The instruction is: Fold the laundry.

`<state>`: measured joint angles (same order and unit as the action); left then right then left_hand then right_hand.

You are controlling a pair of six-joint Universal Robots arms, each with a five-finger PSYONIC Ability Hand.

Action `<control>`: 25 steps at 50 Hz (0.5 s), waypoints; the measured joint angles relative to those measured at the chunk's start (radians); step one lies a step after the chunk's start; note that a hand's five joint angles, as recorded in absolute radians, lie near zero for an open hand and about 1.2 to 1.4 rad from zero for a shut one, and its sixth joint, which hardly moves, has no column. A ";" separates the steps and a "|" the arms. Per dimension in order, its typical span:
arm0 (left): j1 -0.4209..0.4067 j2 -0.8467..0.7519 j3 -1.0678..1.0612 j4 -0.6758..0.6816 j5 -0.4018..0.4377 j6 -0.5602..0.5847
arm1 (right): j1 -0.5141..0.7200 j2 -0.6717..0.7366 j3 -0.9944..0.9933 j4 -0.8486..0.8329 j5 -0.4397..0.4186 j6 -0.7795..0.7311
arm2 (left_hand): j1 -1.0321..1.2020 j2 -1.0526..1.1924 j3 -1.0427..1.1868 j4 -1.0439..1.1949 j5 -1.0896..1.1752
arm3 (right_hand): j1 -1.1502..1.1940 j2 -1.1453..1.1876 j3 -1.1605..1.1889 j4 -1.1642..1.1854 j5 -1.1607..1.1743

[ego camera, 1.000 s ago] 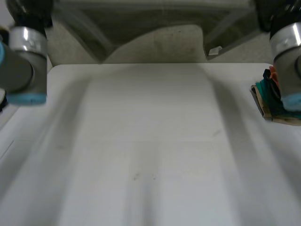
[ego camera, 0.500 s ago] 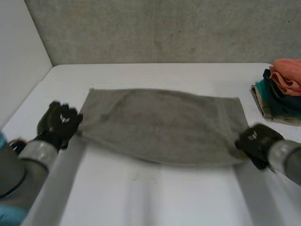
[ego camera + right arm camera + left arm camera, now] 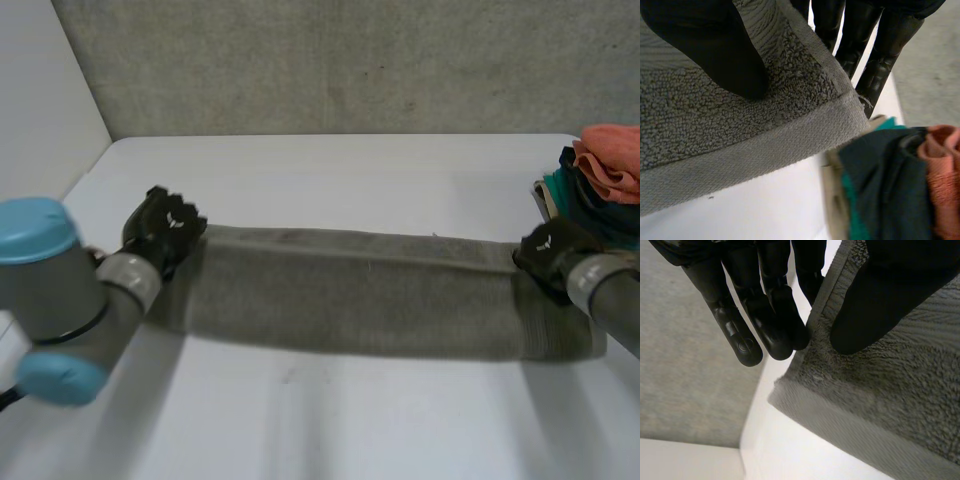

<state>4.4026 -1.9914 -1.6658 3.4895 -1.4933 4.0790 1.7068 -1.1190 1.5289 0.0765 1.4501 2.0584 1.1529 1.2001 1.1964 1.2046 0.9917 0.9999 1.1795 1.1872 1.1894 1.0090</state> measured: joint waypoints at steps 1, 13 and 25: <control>-0.010 -0.054 0.052 0.029 -0.017 -0.002 | 0.010 0.036 -0.036 -0.028 0.019 0.002 | 0.000 0.000 0.000 0.000 0.000 | 0.000 0.000 0.000 0.000 0.000; -0.042 -0.410 0.473 0.119 -0.155 0.003 | 0.043 0.295 -0.303 -0.170 0.080 -0.014 | -0.144 -0.147 -0.126 -0.127 -0.124 | -0.336 -0.335 -0.334 -0.336 -0.307; -0.106 -0.420 0.488 0.222 -0.146 -0.009 | 0.099 0.233 -0.296 -0.283 0.177 0.112 | -0.963 -0.998 -0.986 -1.002 -0.943 | -0.800 -0.961 -0.975 -0.956 -0.942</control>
<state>4.2967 -2.4116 -1.1775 3.7119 -1.6389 4.0696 1.8062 -0.8856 1.2333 -0.2064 1.6276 2.1709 0.1902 0.2019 0.2099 0.2021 0.0488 0.2004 0.2188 0.2120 0.2331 0.0671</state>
